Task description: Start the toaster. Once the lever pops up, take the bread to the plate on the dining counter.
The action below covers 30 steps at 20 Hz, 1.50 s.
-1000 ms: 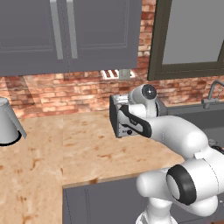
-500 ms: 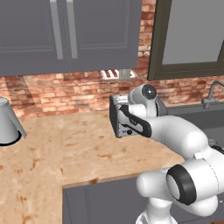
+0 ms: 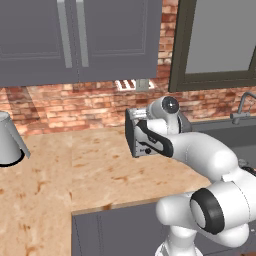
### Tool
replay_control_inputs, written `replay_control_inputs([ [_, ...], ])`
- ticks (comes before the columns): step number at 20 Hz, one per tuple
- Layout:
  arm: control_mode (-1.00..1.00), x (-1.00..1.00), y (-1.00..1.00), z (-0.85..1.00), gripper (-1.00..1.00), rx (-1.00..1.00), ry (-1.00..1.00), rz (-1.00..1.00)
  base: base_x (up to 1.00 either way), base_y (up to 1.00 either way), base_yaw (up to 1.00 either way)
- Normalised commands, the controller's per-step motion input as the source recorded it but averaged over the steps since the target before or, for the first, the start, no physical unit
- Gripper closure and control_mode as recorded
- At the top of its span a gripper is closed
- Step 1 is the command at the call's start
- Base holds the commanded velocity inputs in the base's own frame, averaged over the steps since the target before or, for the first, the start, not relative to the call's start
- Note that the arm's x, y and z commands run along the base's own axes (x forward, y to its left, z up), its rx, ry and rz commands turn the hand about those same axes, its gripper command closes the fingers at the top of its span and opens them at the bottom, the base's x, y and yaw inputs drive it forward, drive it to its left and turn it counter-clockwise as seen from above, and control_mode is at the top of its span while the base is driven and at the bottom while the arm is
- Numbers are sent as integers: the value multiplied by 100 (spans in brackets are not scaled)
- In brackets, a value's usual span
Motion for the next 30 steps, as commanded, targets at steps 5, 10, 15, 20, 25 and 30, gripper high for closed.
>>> replay_control_inputs([
  [5,-100,0,0,0,-100,0,0,0,0,0,0],
  [10,-100,0,0,0,-100,0,0,0,0,0,0],
  [15,-100,0,0,0,-100,0,0,0,0,0,0],
  [20,-100,0,0,0,-100,0,0,0,0,0,0],
  [25,-100,0,0,0,-100,0,0,0,0,0,0],
  [30,-100,0,0,0,-100,0,0,0,0,0,0],
])
